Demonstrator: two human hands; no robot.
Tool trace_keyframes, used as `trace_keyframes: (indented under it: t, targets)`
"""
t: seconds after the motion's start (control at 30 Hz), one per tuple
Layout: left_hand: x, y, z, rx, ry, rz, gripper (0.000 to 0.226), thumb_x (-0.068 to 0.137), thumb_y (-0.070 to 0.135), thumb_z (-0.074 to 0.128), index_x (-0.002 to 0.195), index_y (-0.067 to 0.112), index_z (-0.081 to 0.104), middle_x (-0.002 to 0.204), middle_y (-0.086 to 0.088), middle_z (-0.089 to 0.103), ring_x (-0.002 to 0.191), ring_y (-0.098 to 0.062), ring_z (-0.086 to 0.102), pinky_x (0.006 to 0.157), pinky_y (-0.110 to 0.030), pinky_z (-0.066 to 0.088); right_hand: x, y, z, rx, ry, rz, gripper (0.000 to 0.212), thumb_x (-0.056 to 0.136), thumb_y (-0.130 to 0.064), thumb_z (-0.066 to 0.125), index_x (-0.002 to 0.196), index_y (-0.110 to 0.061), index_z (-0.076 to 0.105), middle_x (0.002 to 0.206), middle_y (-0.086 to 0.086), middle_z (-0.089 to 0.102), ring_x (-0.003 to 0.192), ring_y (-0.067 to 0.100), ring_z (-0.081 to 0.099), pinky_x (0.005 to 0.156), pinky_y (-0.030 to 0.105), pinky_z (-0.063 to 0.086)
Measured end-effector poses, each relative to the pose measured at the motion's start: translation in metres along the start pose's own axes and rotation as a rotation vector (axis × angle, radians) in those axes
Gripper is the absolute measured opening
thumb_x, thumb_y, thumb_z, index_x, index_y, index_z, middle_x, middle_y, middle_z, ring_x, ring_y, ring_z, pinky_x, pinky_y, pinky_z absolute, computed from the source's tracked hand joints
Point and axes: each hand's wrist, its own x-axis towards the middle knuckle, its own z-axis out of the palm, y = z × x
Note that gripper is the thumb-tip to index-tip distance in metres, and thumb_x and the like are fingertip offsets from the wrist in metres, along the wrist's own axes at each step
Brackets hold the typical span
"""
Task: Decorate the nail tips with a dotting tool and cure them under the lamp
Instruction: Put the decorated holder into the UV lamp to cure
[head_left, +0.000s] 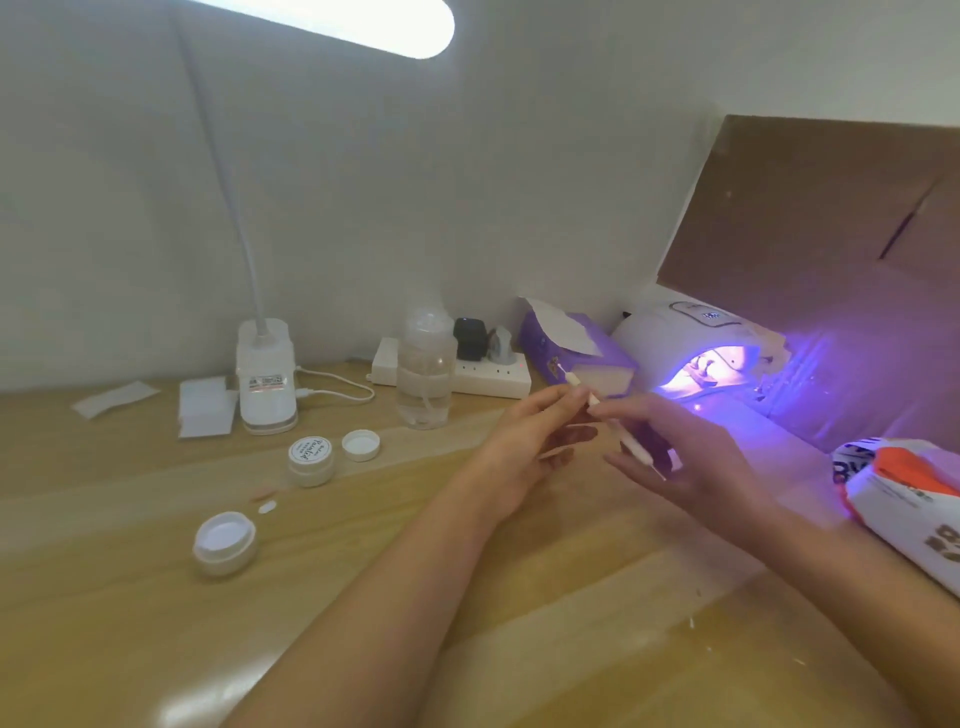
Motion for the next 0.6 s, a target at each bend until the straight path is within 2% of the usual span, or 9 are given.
trace_keyframes:
  t: [0.1,0.17,0.3,0.4,0.5,0.6]
  targets:
    - [-0.01,0.014,0.01,-0.153,0.024,0.018,0.019,0.094,0.038,0.06,0.081,0.028,0.071,0.075,0.012,0.06,0.066,-0.003,0.051,0.063,-0.018,0.037,0.015,-0.025,-0.006,0.098,0.098,-0.1,0.034,0.087,-0.036,0.069,0.114,-0.05,0.055,0.09,-0.019,0.059,0.065,0.011,0.052,0.057,0.022,0.046]
    - [-0.018,0.023,0.015,-0.222,0.024,0.032,0.019,0.094,0.036,0.061,0.079,0.028,0.069,0.075,0.011,0.059,0.062,-0.002,0.049,0.06,-0.016,0.038,0.028,-0.037,-0.012,0.209,0.192,-0.113,0.029,0.087,-0.038,0.066,0.11,-0.051,0.055,0.09,-0.019,0.062,0.067,0.011,0.057,0.06,0.018,0.047]
    - [-0.05,0.038,0.007,-0.159,0.127,0.075,0.015,0.094,0.034,0.061,0.088,0.025,0.071,0.069,0.013,0.061,0.053,-0.002,0.044,0.057,-0.016,0.036,0.05,-0.06,-0.006,0.348,0.291,-0.077,0.023,0.084,-0.035,0.069,0.09,-0.047,0.051,0.075,-0.012,0.06,0.06,0.004,0.056,0.054,0.01,0.041]
    - [-0.088,0.047,-0.014,-0.062,0.219,0.082,0.014,0.094,0.034,0.061,0.091,0.025,0.071,0.068,0.013,0.061,0.051,-0.002,0.042,0.056,-0.016,0.035,0.058,-0.09,0.014,0.376,0.237,-0.132,0.019,0.087,-0.033,0.062,0.089,-0.047,0.049,0.076,-0.008,0.058,0.06,0.008,0.054,0.053,0.012,0.04]
    - [-0.14,0.052,-0.044,0.049,0.244,0.103,0.023,0.094,0.037,0.058,0.107,0.025,0.074,0.072,0.011,0.06,0.054,-0.003,0.043,0.059,-0.017,0.037,0.061,-0.126,0.036,0.451,0.125,-0.201,0.009,0.094,-0.036,0.052,0.1,-0.044,0.051,0.071,-0.004,0.058,0.056,0.014,0.055,0.049,0.022,0.042]
    - [-0.204,0.055,-0.081,0.199,0.265,0.134,0.033,0.086,0.043,0.061,0.114,0.029,0.072,0.076,0.009,0.062,0.055,-0.004,0.044,0.056,-0.015,0.038,0.06,-0.162,0.061,0.491,-0.003,-0.319,0.015,0.1,-0.046,0.046,0.11,-0.038,0.055,0.079,-0.008,0.064,0.065,0.014,0.063,0.053,0.017,0.045]
